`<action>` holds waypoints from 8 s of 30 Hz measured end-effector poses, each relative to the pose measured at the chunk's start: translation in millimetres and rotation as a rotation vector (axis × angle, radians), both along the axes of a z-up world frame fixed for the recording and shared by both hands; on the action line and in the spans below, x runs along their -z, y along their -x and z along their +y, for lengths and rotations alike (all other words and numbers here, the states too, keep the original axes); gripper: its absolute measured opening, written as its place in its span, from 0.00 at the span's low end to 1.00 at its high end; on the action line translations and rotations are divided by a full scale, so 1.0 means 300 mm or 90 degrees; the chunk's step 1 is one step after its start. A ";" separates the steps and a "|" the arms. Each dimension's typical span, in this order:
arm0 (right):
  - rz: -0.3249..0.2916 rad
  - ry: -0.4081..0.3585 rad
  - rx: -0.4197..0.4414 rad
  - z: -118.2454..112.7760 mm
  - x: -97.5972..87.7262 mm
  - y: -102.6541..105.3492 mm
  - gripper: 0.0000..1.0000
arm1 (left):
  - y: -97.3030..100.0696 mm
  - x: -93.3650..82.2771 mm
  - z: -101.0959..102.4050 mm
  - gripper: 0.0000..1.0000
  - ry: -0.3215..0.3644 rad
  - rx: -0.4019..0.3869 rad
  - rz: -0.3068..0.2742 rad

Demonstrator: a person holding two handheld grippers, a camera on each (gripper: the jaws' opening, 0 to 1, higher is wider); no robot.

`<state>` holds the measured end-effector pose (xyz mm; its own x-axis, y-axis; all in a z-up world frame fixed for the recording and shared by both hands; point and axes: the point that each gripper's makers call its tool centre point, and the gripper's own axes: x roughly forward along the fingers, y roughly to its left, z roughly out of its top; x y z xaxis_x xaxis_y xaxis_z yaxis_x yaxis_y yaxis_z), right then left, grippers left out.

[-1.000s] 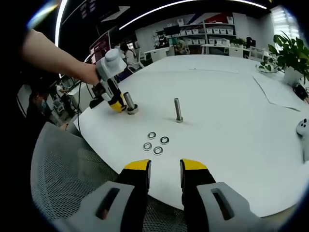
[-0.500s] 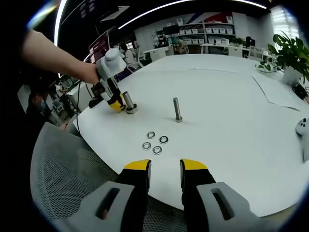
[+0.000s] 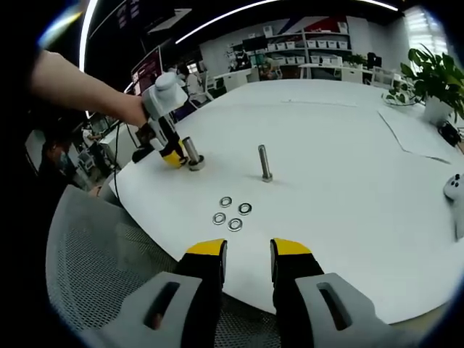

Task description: Place the washer onto the threaded stud by aligning its center hole with the stud, sliding it down to the base, and recovering from edge contact or off-axis alignment until the washer reaches the visible bottom stop.

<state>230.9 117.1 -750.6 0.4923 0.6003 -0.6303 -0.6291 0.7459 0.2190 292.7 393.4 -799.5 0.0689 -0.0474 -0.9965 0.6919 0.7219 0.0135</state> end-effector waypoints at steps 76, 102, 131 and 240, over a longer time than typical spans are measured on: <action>0.007 0.008 -0.002 -0.007 0.012 0.003 0.27 | -0.002 0.005 0.002 0.21 -0.012 -0.013 0.016; 0.007 0.008 0.002 -0.010 0.012 0.001 0.27 | 0.004 -0.002 0.003 0.19 -0.006 0.007 0.000; 0.010 0.013 0.003 -0.008 0.014 0.003 0.27 | 0.066 -0.029 0.055 0.00 0.132 -0.075 -0.086; -0.018 -0.015 0.039 -0.022 -0.017 -0.030 0.27 | -0.412 -0.002 -0.034 0.20 0.040 -0.013 -0.016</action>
<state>240.0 110.4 -745.5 0.5459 0.5830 -0.6017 -0.5886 0.7780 0.2197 416.2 383.1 -799.0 0.0957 -0.1080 -0.9895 0.6774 0.7354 -0.0147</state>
